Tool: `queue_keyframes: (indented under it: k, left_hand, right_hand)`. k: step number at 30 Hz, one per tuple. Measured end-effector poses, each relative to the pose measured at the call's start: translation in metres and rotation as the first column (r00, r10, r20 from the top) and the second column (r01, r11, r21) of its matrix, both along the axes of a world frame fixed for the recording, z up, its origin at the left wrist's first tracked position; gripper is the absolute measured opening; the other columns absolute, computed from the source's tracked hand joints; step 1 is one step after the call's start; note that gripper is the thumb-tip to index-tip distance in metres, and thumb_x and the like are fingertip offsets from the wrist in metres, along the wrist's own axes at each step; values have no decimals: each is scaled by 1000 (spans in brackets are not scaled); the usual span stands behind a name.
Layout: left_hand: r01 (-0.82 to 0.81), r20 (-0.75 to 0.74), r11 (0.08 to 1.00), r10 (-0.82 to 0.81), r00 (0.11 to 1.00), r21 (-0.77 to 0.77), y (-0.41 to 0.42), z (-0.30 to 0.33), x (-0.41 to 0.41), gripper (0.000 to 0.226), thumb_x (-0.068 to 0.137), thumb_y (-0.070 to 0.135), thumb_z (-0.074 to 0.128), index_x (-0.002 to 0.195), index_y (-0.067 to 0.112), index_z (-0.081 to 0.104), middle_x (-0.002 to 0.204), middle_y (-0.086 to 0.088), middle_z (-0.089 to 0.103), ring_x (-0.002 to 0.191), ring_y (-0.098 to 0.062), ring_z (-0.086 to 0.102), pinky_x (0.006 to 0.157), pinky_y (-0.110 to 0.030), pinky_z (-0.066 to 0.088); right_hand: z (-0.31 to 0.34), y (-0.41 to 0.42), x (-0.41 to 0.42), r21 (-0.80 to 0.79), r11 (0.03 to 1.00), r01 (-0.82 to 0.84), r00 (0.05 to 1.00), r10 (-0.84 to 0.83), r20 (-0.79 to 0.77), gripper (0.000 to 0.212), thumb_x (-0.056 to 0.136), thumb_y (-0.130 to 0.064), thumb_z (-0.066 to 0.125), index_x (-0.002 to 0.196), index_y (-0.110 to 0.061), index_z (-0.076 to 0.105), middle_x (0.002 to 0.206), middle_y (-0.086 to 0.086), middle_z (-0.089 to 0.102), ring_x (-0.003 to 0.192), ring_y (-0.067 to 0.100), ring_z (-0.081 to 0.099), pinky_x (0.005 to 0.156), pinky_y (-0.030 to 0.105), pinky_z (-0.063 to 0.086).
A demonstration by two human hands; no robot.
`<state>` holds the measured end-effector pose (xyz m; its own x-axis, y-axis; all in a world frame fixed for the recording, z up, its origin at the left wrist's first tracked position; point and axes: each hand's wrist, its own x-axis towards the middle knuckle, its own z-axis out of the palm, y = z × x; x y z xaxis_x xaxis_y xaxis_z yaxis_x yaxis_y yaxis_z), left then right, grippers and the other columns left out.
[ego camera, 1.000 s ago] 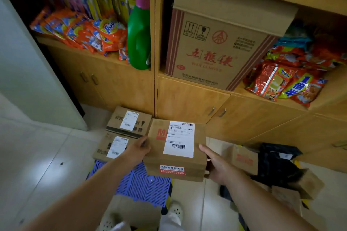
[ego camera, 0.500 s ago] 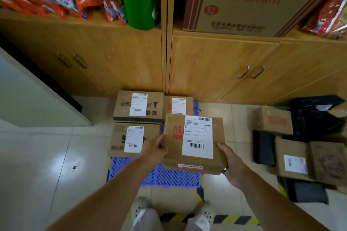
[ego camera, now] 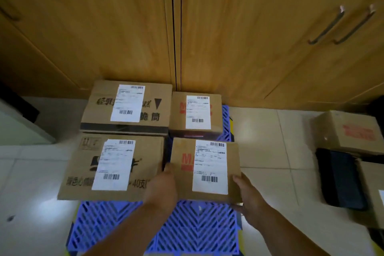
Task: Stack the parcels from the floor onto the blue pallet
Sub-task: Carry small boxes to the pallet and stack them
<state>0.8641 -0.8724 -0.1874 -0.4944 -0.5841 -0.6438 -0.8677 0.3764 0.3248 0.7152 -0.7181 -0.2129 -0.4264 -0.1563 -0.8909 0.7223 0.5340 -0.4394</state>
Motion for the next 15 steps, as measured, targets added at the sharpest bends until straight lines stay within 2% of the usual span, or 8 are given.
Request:
queue_keyframes:
  k: [3,6,10,12,14,15]
  left_hand:
    - [156,10,981,-156,988,-111,3,-39,-5,75,89,-1,46,151,15,6,149,-14,22,125,-29,47,95,-32,47]
    - [250,12,945,-253,967,-213,1,-68,-8,68,88,2,50,146,19,17,139,-8,28,105,-27,58,85,-36,54]
    - [369,85,893,-360,929,-257,-2,-82,-11,66,85,-2,53,142,16,24,140,-11,26,103,-26,59,86,-37,53]
    - [426,127,859,-407,905,-285,-2,-83,-13,70,83,-4,55,142,14,23,144,-15,24,103,-26,58,84,-37,52]
    - [488,173,815,-456,873,-313,-2,-83,-12,71,82,-6,56,143,11,24,145,-18,24,103,-27,57,81,-37,52]
    - [511,194,797,-473,859,-321,-3,-84,-11,71,81,-7,56,142,9,25,144,-19,26,104,-27,57,80,-36,51]
  right_hand:
    - [-53,-7,-4,-51,999,-3,1000,3,-17,43,100,-26,44,142,-25,36,134,9,50,105,28,51,76,40,46]
    - [-85,-17,-10,-116,993,-35,998,28,-65,34,100,-20,43,133,-29,38,128,5,49,105,28,50,74,37,43]
    - [-118,-19,-11,-129,986,-102,981,78,-180,42,100,-20,41,140,-30,35,118,4,52,99,23,54,73,34,46]
    - [-126,-17,-9,-113,984,-135,968,106,-228,46,98,-25,42,142,-33,32,125,4,51,104,24,53,84,42,50]
    - [-132,-15,-10,-107,979,-173,958,142,-251,53,98,-28,42,147,-35,24,139,5,44,119,30,48,100,50,44]
    - [-133,-15,-10,-109,975,-193,955,160,-251,55,99,-28,42,149,-34,20,143,6,40,124,31,44,103,51,41]
